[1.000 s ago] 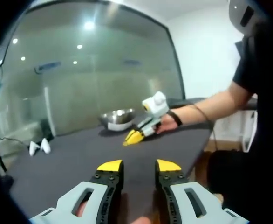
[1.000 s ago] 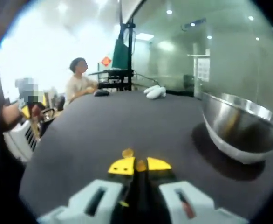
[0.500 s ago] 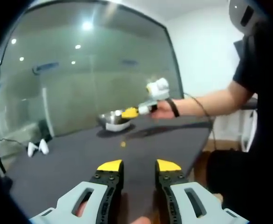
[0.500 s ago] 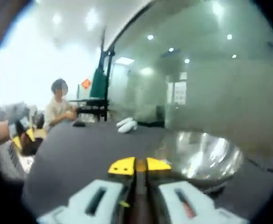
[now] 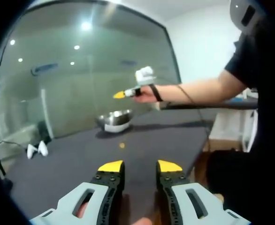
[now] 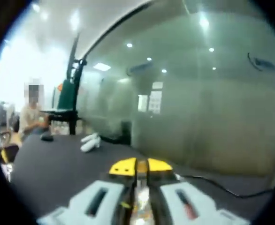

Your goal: Pick up the QQ candy scattered on the table and place it into the stainless steel bowl on the table

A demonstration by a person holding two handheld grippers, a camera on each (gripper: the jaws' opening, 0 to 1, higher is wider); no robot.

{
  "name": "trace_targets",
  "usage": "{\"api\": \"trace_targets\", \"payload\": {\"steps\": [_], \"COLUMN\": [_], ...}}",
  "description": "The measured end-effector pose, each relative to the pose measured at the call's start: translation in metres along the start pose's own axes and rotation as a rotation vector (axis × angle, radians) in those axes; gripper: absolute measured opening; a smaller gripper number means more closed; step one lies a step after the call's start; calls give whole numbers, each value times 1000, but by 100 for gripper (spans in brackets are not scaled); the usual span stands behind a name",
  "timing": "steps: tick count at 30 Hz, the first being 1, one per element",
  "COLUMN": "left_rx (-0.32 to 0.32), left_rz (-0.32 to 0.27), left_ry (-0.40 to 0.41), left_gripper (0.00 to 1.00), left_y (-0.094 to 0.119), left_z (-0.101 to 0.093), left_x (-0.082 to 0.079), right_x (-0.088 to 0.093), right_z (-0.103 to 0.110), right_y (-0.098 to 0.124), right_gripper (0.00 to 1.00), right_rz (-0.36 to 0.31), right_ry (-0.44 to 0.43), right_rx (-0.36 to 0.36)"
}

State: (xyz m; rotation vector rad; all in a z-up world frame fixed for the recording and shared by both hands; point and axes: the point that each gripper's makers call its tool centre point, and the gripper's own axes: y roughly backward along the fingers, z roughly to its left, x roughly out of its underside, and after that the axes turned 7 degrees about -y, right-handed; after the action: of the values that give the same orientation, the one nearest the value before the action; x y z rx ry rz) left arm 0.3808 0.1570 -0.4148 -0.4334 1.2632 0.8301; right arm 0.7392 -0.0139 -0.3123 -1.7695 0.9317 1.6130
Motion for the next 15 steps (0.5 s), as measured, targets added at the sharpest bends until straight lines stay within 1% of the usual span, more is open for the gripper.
{"api": "trace_targets", "payload": {"steps": [2, 3, 5, 7, 8, 15], "left_rx": [-2, -3, -3, -4, -4, 2], "left_rz": [-1, 1, 2, 3, 5, 7], "left_ry": [2, 2, 2, 4, 5, 1], "left_gripper": [28, 28, 28, 28, 28, 28], "left_y": [1, 1, 2, 2, 2, 0], "left_z": [0, 1, 0, 1, 1, 0], "left_x": [0, 0, 1, 1, 2, 2], "right_x": [11, 11, 10, 11, 11, 13], "right_z": [0, 7, 2, -3, -4, 1], "right_y": [-6, -3, -3, -3, -2, 1], "right_gripper": [14, 16, 17, 17, 17, 17], "right_rz": [45, 51, 31, 30, 22, 36], "right_ry": [-23, -61, -81, -100, -119, -109], "right_rx": [-21, -37, -22, -11, -15, -26]}}
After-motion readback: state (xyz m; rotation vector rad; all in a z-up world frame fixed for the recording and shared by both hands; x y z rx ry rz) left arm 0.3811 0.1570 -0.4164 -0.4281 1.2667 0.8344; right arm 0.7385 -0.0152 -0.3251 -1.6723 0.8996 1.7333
